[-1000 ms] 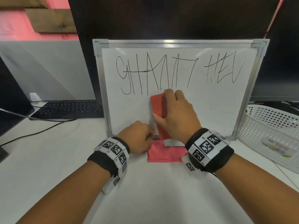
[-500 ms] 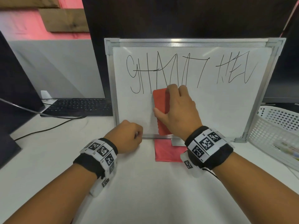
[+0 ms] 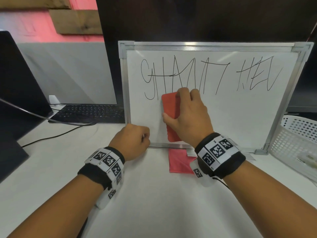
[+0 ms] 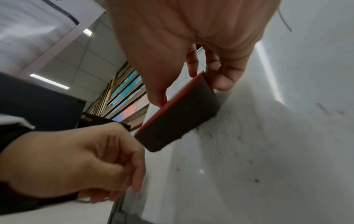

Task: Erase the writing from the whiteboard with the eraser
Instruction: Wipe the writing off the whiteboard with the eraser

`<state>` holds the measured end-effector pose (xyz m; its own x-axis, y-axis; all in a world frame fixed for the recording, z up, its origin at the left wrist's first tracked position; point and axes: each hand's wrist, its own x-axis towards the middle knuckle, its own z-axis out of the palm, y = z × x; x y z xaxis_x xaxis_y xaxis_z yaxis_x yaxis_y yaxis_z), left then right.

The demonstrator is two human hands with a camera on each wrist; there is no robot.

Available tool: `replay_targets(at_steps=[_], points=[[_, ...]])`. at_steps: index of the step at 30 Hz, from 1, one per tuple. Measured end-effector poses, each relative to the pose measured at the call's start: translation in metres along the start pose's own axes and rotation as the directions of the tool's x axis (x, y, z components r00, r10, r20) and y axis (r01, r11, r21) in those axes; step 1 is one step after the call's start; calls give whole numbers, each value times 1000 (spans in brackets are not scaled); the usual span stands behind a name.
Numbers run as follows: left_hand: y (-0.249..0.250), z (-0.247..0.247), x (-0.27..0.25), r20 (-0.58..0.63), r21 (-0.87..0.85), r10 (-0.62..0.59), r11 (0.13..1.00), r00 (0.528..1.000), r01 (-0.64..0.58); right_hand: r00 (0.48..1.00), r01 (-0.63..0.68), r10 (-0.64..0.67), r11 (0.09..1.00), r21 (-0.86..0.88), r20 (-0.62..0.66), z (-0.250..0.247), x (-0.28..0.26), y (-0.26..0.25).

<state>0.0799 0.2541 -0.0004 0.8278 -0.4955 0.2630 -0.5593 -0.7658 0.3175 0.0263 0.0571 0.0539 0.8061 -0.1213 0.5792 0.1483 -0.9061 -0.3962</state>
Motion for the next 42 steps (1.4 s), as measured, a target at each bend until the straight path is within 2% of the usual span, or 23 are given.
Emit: replay_targets(at_steps=[2,5,9,11,14,19,23,28,33,39,42], points=[[1,0,0,-13,0,-9,1000,1000,9,1000,0,0,1000,-12,3,1,0,-1],[2,-1,-1,-40,-23,-2,1000,999,1,994,58,-52,996,-66,98,7,-6,-6],[1,-2,-1,-73,-31,-20,999,997,18,1000,19,-19,1000,-11,13,4,5,-8],[1,-2,0,-100,-27,-26,999,995,24,999,31,-30,999,-25,33,5,6,-12],[-1,-4,2,-202,-44,-51,998,978,43,989,88,-78,993,-77,124,10,1,-17],[-6,-6,-1,-352,5,-46,999,935,52,998,47,-45,998,-40,53,10,8,-20],[-8,-8,-2,-364,4,-56,998,930,62,983,139,-124,985,-100,139,16,3,-24],[-7,-8,-3,-352,-11,-74,997,933,75,994,91,-87,994,-55,68,12,15,-30],[-8,-8,-3,-333,-22,-102,995,937,100,978,143,-123,983,-117,166,23,4,-33],[-9,-7,-3,-328,-23,-94,996,940,92,990,127,-123,991,-53,71,21,15,-39],[-10,-7,-2,-354,-36,-83,997,932,75,986,140,-133,988,-70,102,26,9,-39]])
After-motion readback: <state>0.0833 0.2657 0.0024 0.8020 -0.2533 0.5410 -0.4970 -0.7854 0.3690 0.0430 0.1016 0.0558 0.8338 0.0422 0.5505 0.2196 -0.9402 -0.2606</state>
